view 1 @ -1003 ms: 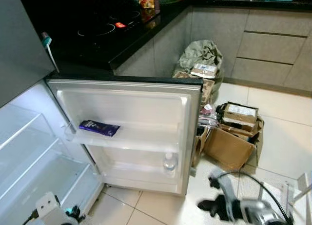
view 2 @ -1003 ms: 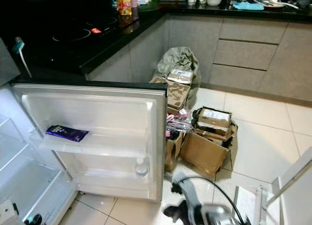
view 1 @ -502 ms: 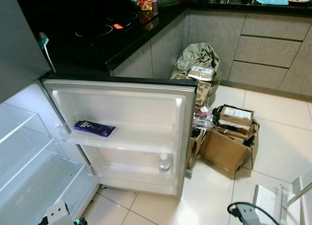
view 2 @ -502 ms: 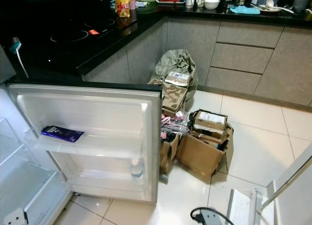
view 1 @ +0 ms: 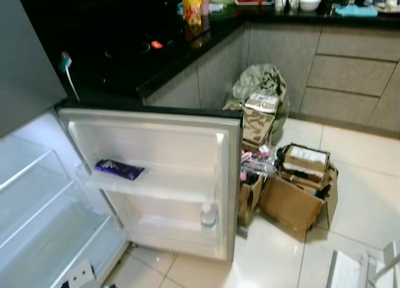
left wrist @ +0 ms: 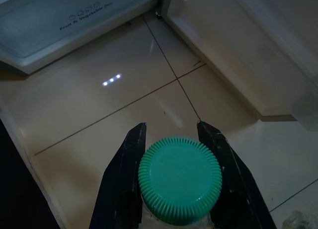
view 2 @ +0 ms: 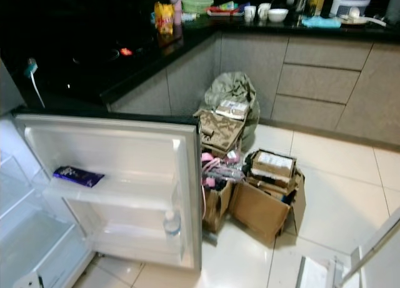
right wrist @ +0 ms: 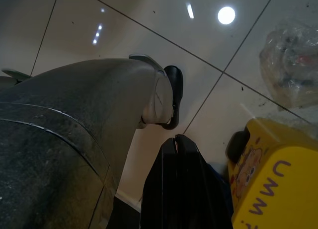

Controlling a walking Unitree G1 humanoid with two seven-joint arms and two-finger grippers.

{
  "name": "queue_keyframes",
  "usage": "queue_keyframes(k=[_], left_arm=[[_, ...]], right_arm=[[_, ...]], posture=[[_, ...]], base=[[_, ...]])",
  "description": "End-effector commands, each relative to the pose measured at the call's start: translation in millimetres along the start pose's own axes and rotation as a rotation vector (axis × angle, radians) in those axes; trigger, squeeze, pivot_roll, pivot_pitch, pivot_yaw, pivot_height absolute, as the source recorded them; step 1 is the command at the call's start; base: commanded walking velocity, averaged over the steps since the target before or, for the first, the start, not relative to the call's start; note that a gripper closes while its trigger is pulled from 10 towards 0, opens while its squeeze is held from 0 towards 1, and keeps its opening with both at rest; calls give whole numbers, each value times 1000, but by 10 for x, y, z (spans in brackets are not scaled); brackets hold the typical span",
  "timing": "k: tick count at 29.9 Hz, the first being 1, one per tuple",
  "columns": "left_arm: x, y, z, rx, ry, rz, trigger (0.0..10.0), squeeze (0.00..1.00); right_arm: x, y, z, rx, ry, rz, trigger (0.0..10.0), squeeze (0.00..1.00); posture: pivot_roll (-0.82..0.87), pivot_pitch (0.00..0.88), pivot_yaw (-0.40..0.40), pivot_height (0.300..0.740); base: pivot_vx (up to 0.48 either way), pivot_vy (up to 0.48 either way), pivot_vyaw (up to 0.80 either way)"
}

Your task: Restocking fridge

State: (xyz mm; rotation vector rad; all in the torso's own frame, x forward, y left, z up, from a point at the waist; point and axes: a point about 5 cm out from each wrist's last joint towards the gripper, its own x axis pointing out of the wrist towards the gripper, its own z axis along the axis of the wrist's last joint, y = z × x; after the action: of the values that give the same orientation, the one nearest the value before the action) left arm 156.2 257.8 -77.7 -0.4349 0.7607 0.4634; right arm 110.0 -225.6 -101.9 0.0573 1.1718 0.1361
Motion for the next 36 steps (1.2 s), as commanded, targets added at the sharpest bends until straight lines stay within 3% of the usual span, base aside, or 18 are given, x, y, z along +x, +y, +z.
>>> queue_keyframes(k=[1, 4, 14, 26, 28, 29, 30, 34, 35, 36], left_arm=[[-2, -25, -38, 24, 21, -14, 10000, 0], [1, -32, -36, 4, 20, -10, 10000, 0], [16, -46, 8, 15, 0, 22, 10000, 0], [74, -144, 235, 5, -78, -2, 10000, 0], [102, -206, 424, 36, -152, -21, 10000, 0], [121, -254, 628, 25, -230, -30, 10000, 0], [121, -254, 628, 25, -230, -30, 10000, 0], [121, -355, 1063, 17, -385, -80, 10000, 0], [121, -355, 1063, 17, -385, -80, 10000, 0], [116, -389, 1169, 29, -417, -102, 10000, 0]], right_arm=[[21, 64, -21, 3, 13, 16, 10000, 0], [29, 61, 45, -5, -2, 14, 10000, 0], [38, 79, 52, -28, 1, 9, 10000, 0], [33, 47, 61, -45, -2, -25, 10000, 0], [34, 23, 175, -30, -55, -35, 10000, 0], [33, -7, 328, 2, -121, -49, 10000, 0], [33, -7, 328, 2, -121, -49, 10000, 0], [6, -59, 768, 16, -272, -61, 10000, 0], [6, -59, 768, 16, -272, -61, 10000, 0], [-7, -53, 918, 2, -319, -51, 10000, 0]], posture=[[-121, 0, 47, 740], [-125, 0, 47, 740], [-127, 0, 46, 740], [-129, 0, 45, 740], [-132, 0, 51, 740], [-131, 0, 53, 740], [-131, 0, 53, 740], [-131, 0, 57, 740], [-131, 0, 57, 740], [-131, 0, 60, 740]], base=[[0, -472, 0], [0, -472, 0], [0, 0, 0], [0, 0, 0], [0, 0, 0], [0, 0, 0], [0, 0, 0], [0, 0, 0], [0, 0, 0], [0, 0, 0]])
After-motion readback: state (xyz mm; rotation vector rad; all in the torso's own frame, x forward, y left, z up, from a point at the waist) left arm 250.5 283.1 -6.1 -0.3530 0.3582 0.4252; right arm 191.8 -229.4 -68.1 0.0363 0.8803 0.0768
